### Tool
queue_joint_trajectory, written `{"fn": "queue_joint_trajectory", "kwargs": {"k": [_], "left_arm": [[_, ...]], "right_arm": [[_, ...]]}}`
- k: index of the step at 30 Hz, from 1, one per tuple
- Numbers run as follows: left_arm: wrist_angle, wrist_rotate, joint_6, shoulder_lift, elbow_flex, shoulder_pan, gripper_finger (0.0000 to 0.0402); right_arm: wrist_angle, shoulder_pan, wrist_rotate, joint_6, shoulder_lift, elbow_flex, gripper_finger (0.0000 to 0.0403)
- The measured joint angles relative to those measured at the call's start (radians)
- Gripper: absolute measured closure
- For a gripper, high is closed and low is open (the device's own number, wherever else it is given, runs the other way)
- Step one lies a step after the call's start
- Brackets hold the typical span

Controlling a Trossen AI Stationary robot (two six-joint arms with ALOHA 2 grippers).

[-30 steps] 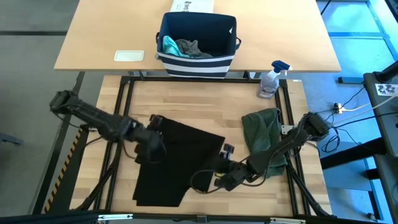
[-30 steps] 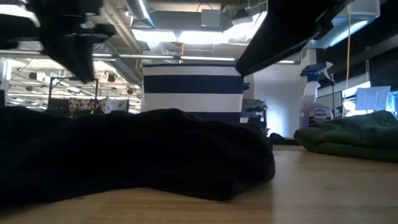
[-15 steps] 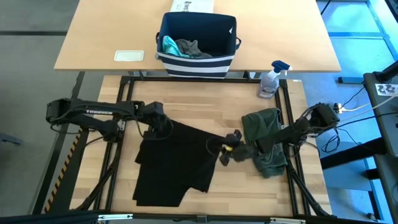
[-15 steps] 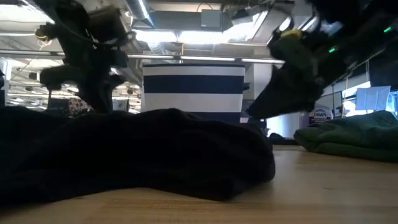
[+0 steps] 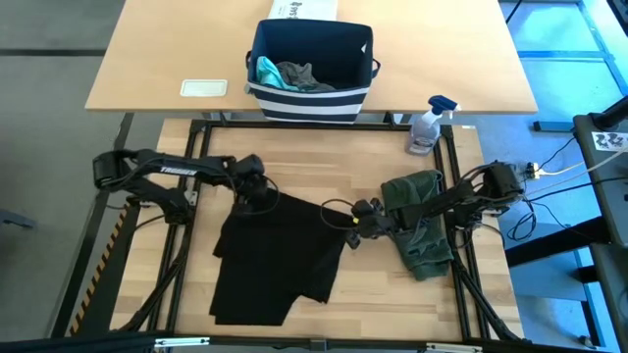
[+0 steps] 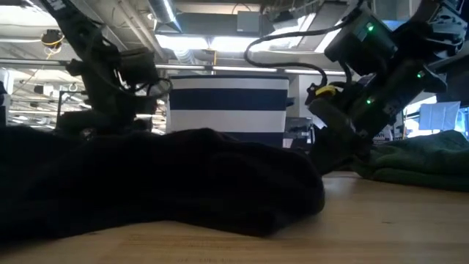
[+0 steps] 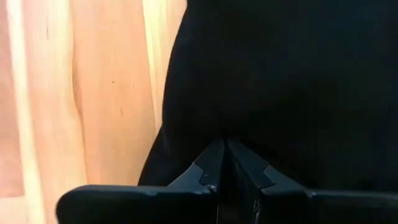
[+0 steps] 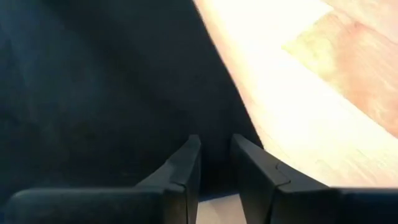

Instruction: Fold Laundry from Bin

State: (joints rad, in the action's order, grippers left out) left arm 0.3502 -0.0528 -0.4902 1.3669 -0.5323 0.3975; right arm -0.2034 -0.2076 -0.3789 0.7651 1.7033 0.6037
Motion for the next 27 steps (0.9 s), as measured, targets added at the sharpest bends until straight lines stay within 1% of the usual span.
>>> {"fn": "queue_joint_trajectory", "kwargs": {"k": [3, 6, 10, 12, 14, 18, 21, 24, 27], "left_arm": [[-0.07, 0.028, -0.013, 0.036, -0.003, 0.022, 0.0389], [-0.143, 0.089, -0.011, 0.054, -0.002, 0.042, 0.0389], [-0.24, 0.199, -0.01, 0.055, 0.001, 0.066, 0.0389], [-0.255, 0.242, -0.015, 0.055, -0.008, 0.078, 0.0388], [-0.248, 0.255, -0.018, 0.053, -0.024, 0.083, 0.0386], [-0.205, 0.252, -0.018, -0.012, -0.066, 0.069, 0.0378], [-0.114, 0.252, -0.018, -0.095, -0.107, 0.034, 0.0374], [0.03, 0.245, 0.001, -0.191, -0.153, -0.043, 0.0372], [0.173, 0.242, 0.072, -0.279, -0.18, -0.173, 0.0372]], "right_arm": [[0.029, 0.013, -0.029, 0.035, 0.008, 0.003, 0.0315], [0.07, 0.04, -0.076, 0.044, 0.0, 0.001, 0.0315], [0.11, 0.108, -0.099, 0.044, -0.004, 0.001, 0.0315], [0.139, 0.149, -0.103, 0.043, -0.004, 0.001, 0.0315], [0.157, 0.18, -0.12, 0.033, -0.004, 0.0, 0.0315], [0.149, 0.216, -0.115, -0.013, -0.027, -0.002, 0.0315], [0.157, 0.217, -0.102, -0.036, -0.056, -0.005, 0.0315], [0.167, 0.216, -0.088, -0.04, -0.075, -0.006, 0.0315], [0.163, 0.216, -0.079, -0.04, -0.076, -0.006, 0.0315]]}}
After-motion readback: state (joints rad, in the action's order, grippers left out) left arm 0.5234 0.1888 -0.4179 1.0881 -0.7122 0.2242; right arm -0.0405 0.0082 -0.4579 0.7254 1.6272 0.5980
